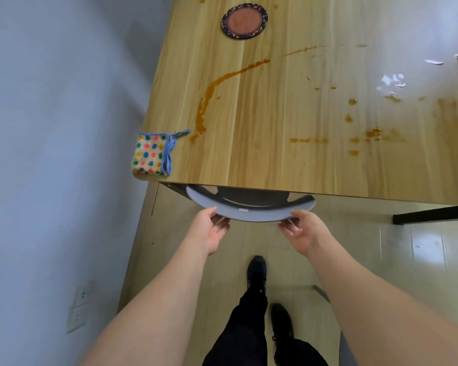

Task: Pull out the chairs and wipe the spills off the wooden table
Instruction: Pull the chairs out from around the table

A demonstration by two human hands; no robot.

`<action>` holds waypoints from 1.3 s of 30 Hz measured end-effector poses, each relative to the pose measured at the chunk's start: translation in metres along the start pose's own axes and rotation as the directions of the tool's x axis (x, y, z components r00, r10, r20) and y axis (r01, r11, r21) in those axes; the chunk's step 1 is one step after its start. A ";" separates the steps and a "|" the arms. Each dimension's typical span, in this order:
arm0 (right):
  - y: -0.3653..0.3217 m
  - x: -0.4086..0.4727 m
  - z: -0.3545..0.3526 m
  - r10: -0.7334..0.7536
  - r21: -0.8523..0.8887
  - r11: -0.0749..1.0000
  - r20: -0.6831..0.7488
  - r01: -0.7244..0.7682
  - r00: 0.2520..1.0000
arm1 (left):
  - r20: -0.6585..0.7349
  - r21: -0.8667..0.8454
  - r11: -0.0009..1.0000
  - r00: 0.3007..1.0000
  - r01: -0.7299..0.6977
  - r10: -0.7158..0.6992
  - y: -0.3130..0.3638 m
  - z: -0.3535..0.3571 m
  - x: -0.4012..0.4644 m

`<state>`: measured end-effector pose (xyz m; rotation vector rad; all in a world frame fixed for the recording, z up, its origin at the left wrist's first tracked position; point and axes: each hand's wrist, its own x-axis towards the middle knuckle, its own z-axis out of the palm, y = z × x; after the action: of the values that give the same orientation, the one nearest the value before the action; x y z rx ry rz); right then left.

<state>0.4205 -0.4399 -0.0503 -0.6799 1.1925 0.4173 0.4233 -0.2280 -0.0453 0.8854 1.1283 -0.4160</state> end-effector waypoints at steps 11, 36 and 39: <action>0.106 -0.082 -0.054 0.116 -0.505 0.862 0.127 -0.036 0.985 | -0.074 0.244 0.963 0.988 -0.115 0.137 -0.089 -0.117 -0.117; 0.290 -0.171 -0.263 0.080 -0.735 0.677 0.098 0.018 0.992 | -0.169 0.181 0.982 0.982 -0.055 0.086 -0.325 -0.321 -0.218; 0.278 -0.179 -0.297 0.063 -0.723 0.690 0.111 0.037 0.992 | -0.160 0.203 0.976 0.981 -0.079 0.112 -0.354 -0.306 -0.230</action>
<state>-0.0226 -0.4286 -0.0165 -1.3121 0.8807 0.9630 -0.0979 -0.2328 -0.0232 1.1618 1.2097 -0.3811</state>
